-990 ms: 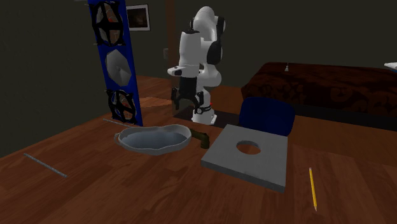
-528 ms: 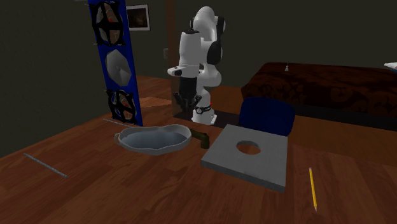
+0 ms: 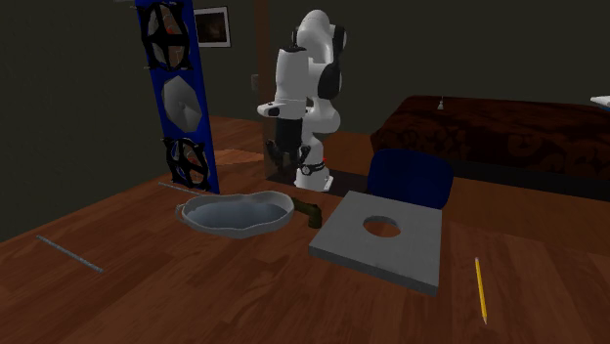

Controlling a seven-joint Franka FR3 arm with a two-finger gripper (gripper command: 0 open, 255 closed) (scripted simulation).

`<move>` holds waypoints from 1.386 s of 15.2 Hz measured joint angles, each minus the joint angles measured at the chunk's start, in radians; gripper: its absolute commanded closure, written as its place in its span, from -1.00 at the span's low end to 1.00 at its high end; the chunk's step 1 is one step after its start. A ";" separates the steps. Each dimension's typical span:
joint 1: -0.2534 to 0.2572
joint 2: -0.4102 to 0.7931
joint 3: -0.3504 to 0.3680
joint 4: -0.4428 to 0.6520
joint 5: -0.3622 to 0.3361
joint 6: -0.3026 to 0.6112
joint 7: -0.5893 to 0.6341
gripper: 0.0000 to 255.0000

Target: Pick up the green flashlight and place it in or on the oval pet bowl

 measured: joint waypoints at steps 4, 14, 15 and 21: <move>0.055 0.037 -0.039 -0.061 0.117 0.167 -0.123 -1.00; 0.171 0.213 -0.087 -0.099 0.365 0.465 -0.364 -1.00; 0.173 0.226 -0.087 -0.101 0.372 0.479 -0.370 -1.00; 0.174 0.235 -0.086 -0.101 0.375 0.488 -0.371 -1.00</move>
